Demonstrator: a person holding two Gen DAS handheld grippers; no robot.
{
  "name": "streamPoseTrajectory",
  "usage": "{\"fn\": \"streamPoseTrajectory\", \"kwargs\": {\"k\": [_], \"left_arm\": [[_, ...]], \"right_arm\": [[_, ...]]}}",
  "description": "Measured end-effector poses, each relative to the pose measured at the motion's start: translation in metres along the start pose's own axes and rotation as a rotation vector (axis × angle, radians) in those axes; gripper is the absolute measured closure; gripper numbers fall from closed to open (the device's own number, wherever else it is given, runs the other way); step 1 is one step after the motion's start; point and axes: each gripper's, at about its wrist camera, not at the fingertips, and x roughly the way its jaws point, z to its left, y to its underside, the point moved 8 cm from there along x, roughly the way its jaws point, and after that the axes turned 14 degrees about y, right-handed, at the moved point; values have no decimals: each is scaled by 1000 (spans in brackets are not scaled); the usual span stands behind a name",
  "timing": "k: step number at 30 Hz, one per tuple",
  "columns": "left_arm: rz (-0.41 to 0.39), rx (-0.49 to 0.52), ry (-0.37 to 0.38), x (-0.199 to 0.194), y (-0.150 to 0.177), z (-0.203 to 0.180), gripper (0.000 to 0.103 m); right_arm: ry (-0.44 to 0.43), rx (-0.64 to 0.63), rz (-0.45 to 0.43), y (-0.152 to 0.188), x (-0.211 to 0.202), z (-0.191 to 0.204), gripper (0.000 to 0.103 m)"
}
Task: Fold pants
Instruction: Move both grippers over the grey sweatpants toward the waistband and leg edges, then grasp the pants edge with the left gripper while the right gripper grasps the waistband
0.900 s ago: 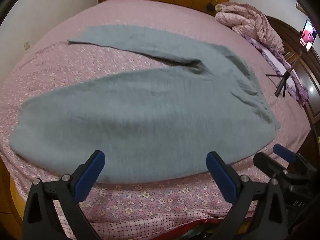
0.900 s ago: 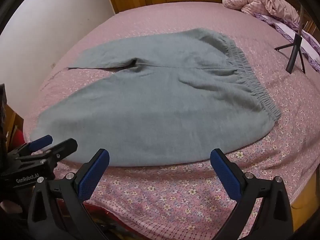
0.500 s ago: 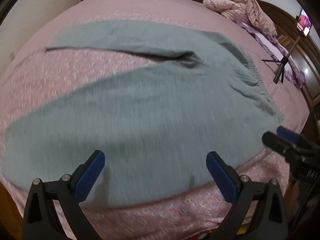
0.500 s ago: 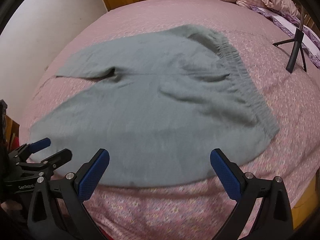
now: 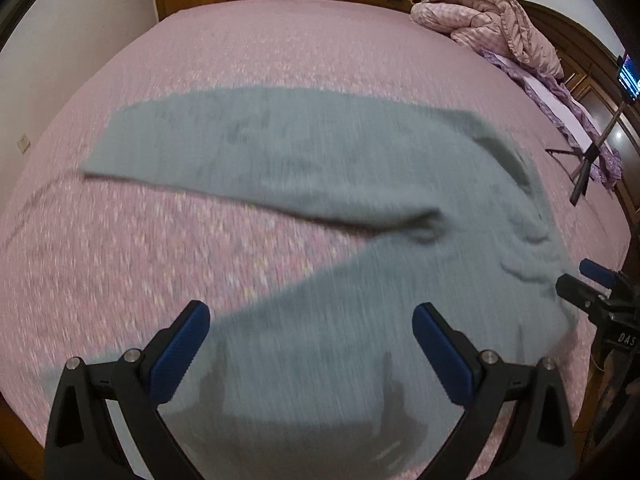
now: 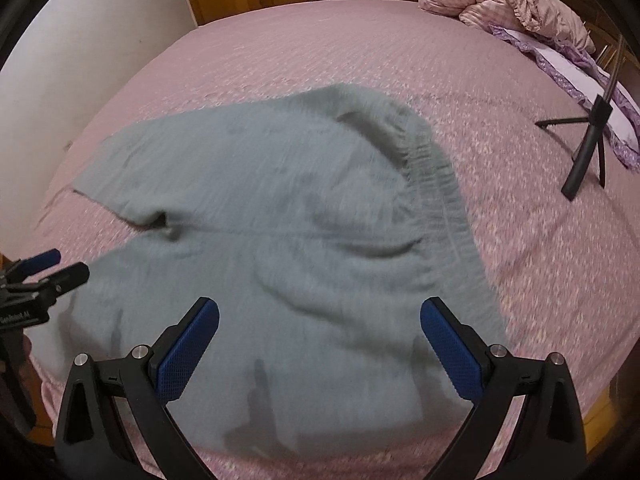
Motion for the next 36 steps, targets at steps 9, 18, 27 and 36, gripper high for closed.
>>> {"fn": "streamPoseTrajectory", "kwargs": {"k": [9, 18, 27, 36], "left_arm": [[34, 26, 10, 34, -50, 2, 0], [59, 104, 4, 72, -98, -4, 0], [56, 168, 26, 105, -156, -12, 0], [145, 264, -29, 150, -188, -2, 12]], "right_arm": [[15, 27, -8, -43, 23, -7, 0], [51, 64, -42, -96, 41, -21, 1], [120, -32, -56, -130, 72, -14, 1], [168, -81, -26, -150, 108, -12, 2]]}}
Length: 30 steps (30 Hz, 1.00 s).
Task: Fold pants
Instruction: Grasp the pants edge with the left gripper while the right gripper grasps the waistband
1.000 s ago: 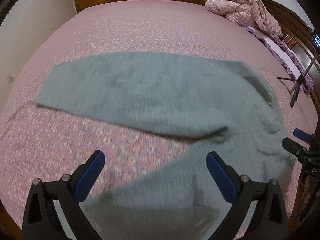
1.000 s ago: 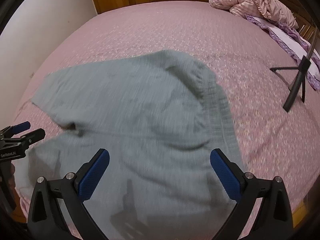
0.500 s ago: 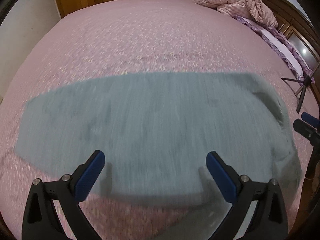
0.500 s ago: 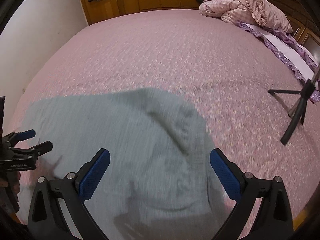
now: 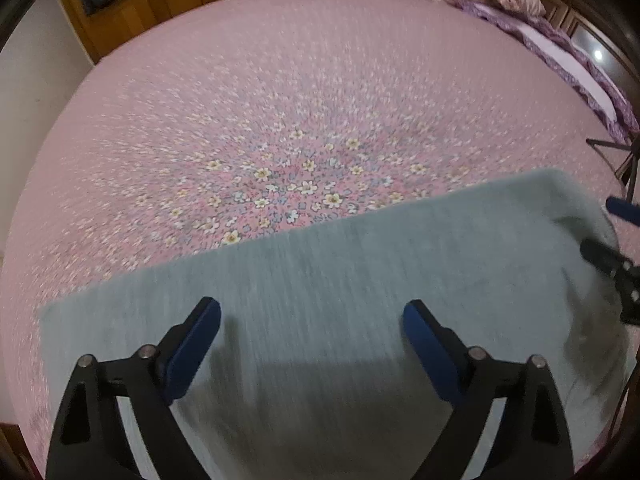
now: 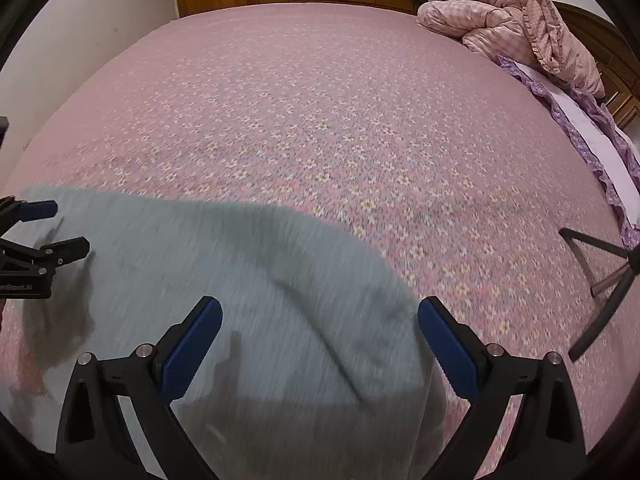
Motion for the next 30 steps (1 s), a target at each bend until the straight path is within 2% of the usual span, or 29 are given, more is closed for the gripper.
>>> {"fn": "streamPoseTrajectory", "kwargs": {"k": [2, 6, 9, 12, 14, 17, 21, 22, 23, 24, 25, 26, 27, 28, 30], "left_arm": [[40, 27, 11, 13, -6, 5, 21], [56, 76, 61, 24, -17, 8, 21], [86, 122, 72, 32, -22, 10, 14], [100, 153, 68, 40, -27, 15, 1], [96, 138, 90, 45, -31, 21, 0], [76, 158, 109, 49, -35, 24, 0], [57, 149, 101, 46, -29, 27, 3], [49, 141, 106, 43, -25, 27, 8], [41, 145, 111, 38, -16, 25, 12], [35, 155, 114, 32, -10, 23, 23], [29, 160, 120, 28, -8, 20, 44], [26, 157, 132, 23, -4, 17, 59], [21, 149, 136, 20, -3, 6, 88], [16, 135, 127, 16, -1, 6, 94], [-13, 116, 123, 6, 5, 4, 96]], "right_arm": [[1, -23, 3, -2, 8, 3, 3], [21, -95, 33, 0, 27, 10, 5], [5, -105, 46, 3, 39, 11, 5], [-67, -21, 92, 7, 50, 4, 0], [-93, 5, 92, 4, 53, 1, 0], [-73, -31, 83, -1, 54, 3, 0], [-91, -52, 58, -13, 50, 9, 3], [-108, -71, 43, -14, 45, 11, 14], [-121, -86, 28, -20, 39, 16, 36], [-138, -111, 12, -20, 31, 20, 50], [-159, -128, 13, -18, 25, 24, 79], [-173, -138, 18, -17, 21, 27, 95], [-169, -150, 17, -16, 17, 29, 96], [-156, -168, 2, -15, 11, 32, 96], [-162, -181, -26, -12, 0, 36, 97]]}}
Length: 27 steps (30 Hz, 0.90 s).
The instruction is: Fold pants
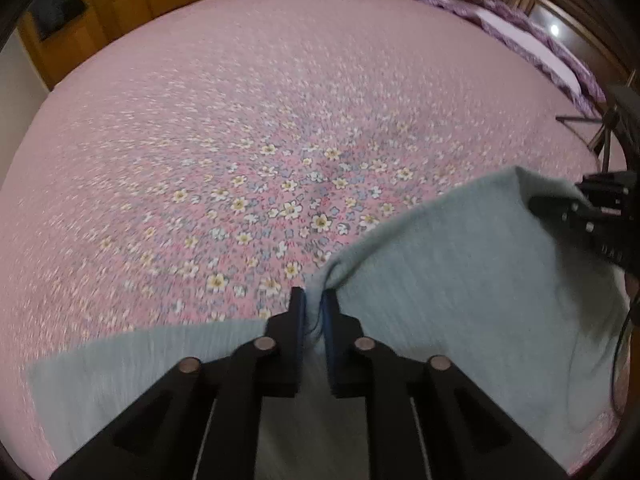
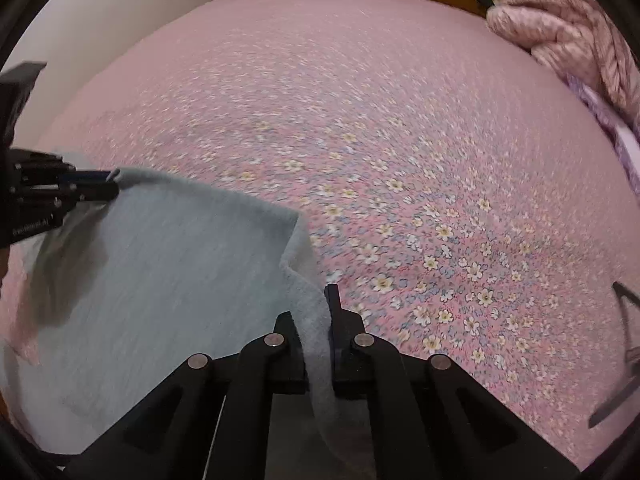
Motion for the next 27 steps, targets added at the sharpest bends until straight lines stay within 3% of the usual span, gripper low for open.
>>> {"fn": "streamPoseTrajectory", "kwargs": {"k": [10, 17, 22, 25, 27], "left_arm": [[-198, -116, 58, -91, 65, -43, 97], [-304, -183, 98, -144, 103, -94, 97], [-296, -232, 144, -151, 158, -132, 97], [-247, -260, 159, -139, 189, -145, 97], [-199, -283, 158, -125, 210, -149, 97]], "right_arm": [[-94, 40, -121, 35, -93, -2, 97], [-147, 28, -139, 93, -137, 17, 97], [-165, 8, -79, 150, -142, 30, 97], [-129, -7, -36, 175, -133, 35, 96], [-104, -15, -1, 189, -124, 38, 90]]}}
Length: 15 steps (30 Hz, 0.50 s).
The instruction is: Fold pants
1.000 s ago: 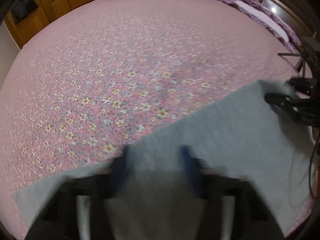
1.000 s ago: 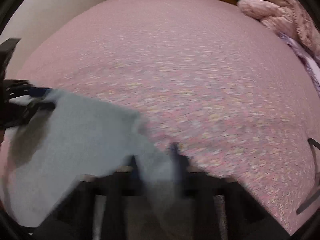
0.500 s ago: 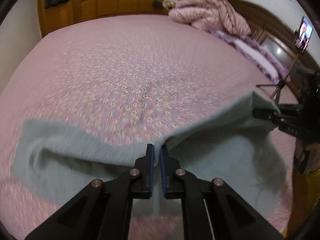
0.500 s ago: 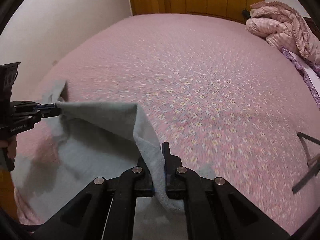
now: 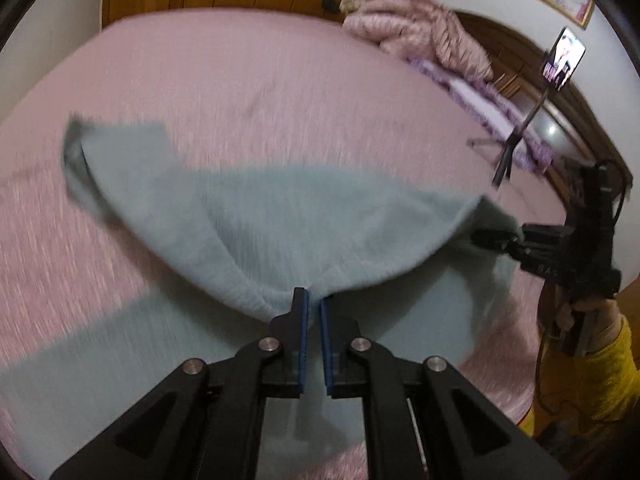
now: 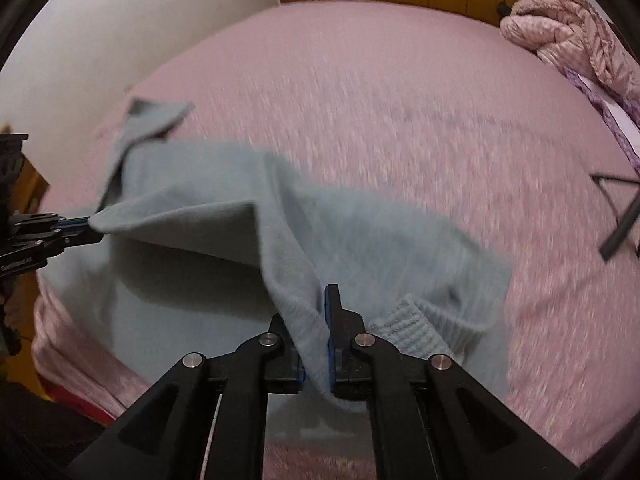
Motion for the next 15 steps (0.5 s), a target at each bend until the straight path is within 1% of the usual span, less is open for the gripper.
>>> {"fn": "streamPoseTrajectory", "kwargs": {"k": [2, 3, 5, 6, 8, 9, 11, 13, 15], "left_arm": [[37, -53, -2, 11, 17, 5, 96], [44, -74, -5, 16, 21, 8, 95], [35, -102, -10, 20, 28, 13, 94], [24, -108, -6, 21, 28, 13, 93], [19, -125, 2, 22, 27, 14, 91], [18, -131, 6, 23, 26, 14, 90], [16, -130, 4, 23, 29, 19, 90], [14, -116, -6, 24, 29, 17, 89], [11, -102, -15, 25, 30, 15, 88]], "right_arm": [[33, 4, 38, 15, 10, 3, 82], [48, 11, 41, 21, 14, 4, 80], [65, 25, 0, 23, 16, 4, 77], [66, 30, -7, 23, 15, 4, 74], [53, 71, -18, 28, 14, 6, 66], [49, 86, -16, 28, 13, 6, 64], [38, 141, 16, 35, 8, 3, 59], [65, 183, 59, 44, 4, -1, 58], [75, 208, 86, 55, 2, -1, 58]]}}
